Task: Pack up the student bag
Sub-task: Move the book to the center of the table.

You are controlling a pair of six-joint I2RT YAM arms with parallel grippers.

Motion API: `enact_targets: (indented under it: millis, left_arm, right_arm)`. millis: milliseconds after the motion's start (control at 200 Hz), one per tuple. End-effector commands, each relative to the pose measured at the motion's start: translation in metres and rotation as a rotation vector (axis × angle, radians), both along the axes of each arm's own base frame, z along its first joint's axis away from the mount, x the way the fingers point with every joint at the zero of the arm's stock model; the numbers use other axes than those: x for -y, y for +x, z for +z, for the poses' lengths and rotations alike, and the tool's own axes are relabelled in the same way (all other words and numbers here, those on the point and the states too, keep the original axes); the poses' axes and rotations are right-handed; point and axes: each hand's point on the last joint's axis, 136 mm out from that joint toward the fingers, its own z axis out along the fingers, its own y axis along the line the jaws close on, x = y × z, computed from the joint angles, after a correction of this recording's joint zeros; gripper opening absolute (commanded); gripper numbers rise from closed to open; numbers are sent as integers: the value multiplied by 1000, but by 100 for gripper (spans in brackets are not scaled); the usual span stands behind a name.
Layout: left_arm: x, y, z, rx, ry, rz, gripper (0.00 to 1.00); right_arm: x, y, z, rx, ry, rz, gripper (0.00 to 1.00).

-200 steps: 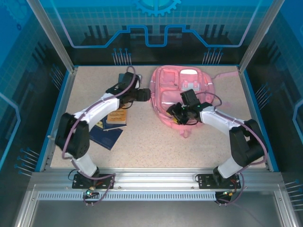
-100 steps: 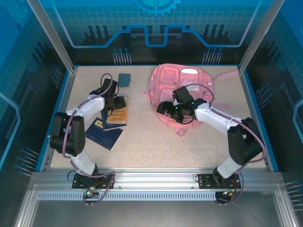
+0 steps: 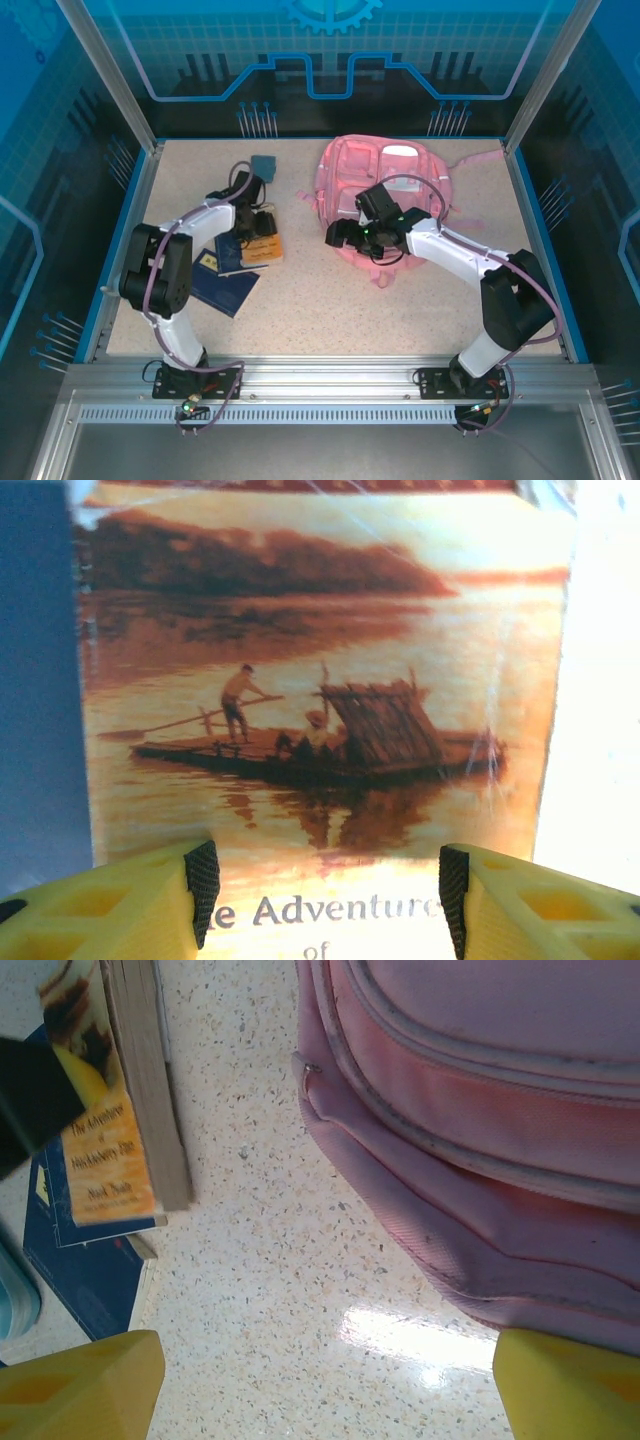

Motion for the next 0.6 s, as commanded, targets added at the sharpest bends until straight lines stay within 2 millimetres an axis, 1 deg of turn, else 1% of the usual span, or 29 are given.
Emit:
enact_targets:
  millis: [0, 205, 295, 355, 430, 520, 595]
  left_arm:
    - [34, -70, -21, -203, -95, -9, 63]
    - [69, -118, -24, -225, -118, -40, 63]
    - [77, -134, -23, -224, -131, -57, 63]
    - [78, -138, -15, -203, -154, -54, 63]
    - [76, -136, 3, -139, -178, -51, 66]
    - [71, -132, 27, -56, -194, -40, 74]
    - [63, -131, 36, -24, -227, -1, 78]
  right_arm:
    - [-1, 3, 9, 38, -43, 18, 86]
    - [-5, -5, 7, 52, -88, 38, 86]
    - [-8, -9, 5, 59, -110, 59, 86]
    - [-11, -12, 3, 61, -116, 82, 86]
    - [-20, -14, 2, 66, -107, 125, 84]
    - [-39, -16, 0, 73, -93, 207, 81]
    - [-56, -16, -5, 75, -108, 270, 77]
